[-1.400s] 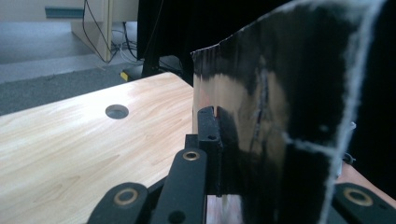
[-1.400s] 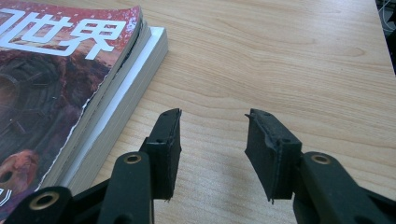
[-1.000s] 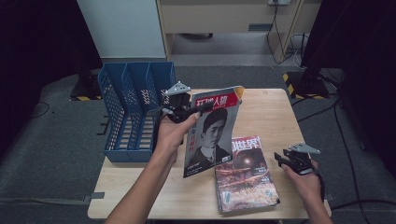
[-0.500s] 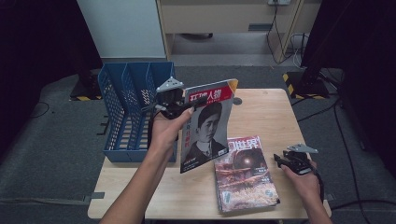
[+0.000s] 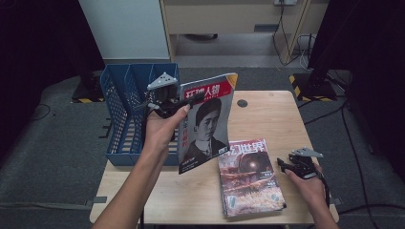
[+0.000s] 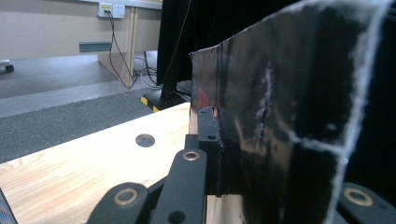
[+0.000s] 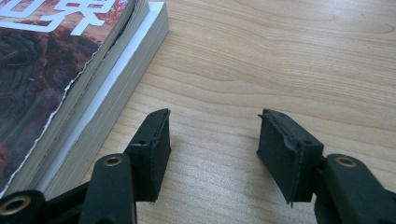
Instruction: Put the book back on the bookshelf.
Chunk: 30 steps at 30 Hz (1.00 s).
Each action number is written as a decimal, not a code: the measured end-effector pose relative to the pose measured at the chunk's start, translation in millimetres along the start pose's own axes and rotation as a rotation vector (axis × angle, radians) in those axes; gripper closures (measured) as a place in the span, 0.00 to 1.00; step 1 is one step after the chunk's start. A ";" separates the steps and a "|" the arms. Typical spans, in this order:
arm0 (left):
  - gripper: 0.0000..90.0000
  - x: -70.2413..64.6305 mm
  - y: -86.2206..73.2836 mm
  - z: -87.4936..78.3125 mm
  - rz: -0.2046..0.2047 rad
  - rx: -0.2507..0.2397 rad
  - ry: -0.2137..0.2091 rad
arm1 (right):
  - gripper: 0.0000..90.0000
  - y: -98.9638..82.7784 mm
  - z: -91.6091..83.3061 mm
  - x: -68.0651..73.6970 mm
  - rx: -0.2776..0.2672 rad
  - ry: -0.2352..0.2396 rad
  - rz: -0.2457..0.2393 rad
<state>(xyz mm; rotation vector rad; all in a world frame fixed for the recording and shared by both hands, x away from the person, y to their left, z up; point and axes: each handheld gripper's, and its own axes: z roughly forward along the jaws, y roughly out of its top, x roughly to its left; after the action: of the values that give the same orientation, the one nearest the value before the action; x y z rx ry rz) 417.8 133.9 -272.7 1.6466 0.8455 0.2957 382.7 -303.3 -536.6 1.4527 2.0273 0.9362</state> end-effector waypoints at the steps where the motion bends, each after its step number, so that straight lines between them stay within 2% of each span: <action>1: 0.96 0.3 1.3 -1.3 0.000 -0.002 0.001 | 0.47 0.1 0.1 0.2 0.000 0.001 0.002; 13: 0.96 5.6 7.2 -14.1 0.002 -0.019 0.022 | 0.44 0.3 0.6 0.5 0.000 0.003 -0.002; 22: 0.95 14.4 7.2 -24.2 -0.001 -0.029 0.045 | 0.44 0.4 0.8 0.3 0.000 0.004 -0.003; 30: 0.95 27.9 0.1 -41.6 -0.022 -0.045 0.073 | 0.43 0.5 0.8 0.4 0.003 0.003 0.001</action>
<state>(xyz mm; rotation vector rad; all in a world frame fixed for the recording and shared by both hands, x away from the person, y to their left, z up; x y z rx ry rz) 412.0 183.5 -268.5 1.5915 0.9047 0.3589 383.4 -302.6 -536.7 1.4552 2.0306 0.9368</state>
